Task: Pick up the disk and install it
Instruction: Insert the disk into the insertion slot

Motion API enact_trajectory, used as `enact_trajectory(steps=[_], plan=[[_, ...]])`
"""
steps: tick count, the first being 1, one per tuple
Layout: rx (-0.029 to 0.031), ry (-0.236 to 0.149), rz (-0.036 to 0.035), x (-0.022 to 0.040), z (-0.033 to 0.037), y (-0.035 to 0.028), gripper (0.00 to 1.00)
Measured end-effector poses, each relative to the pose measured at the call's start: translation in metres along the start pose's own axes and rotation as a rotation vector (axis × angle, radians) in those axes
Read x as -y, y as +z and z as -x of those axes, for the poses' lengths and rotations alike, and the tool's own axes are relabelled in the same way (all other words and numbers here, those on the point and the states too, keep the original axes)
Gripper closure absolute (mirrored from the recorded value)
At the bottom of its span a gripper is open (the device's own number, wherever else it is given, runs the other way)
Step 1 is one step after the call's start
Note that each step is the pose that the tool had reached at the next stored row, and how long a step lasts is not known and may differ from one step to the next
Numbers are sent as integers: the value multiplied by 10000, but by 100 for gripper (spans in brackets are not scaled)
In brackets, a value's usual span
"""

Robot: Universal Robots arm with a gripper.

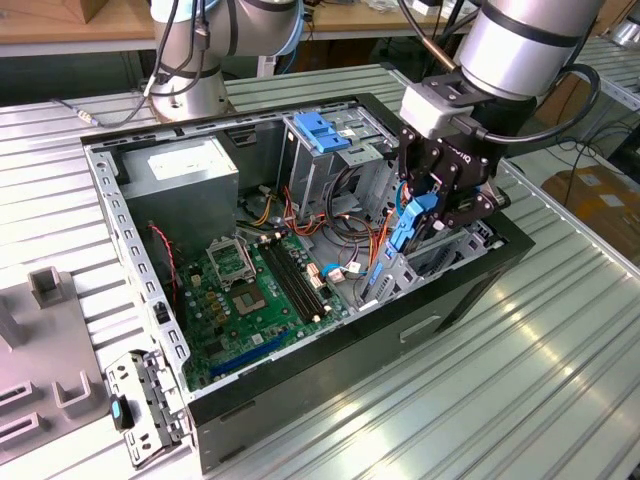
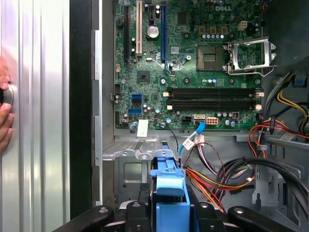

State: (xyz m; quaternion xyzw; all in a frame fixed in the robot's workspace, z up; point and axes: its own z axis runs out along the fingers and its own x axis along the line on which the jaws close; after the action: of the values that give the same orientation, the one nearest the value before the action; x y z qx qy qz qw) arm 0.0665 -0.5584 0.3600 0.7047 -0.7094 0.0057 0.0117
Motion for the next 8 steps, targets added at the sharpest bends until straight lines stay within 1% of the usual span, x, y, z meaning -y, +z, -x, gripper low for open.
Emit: enact_trajectory(steps=[6, 7, 8], plan=[[3, 0, -1, 0, 0, 4, 62], [4, -1, 0, 0, 0, 4, 56], [3, -1, -1, 0, 0, 4, 56]])
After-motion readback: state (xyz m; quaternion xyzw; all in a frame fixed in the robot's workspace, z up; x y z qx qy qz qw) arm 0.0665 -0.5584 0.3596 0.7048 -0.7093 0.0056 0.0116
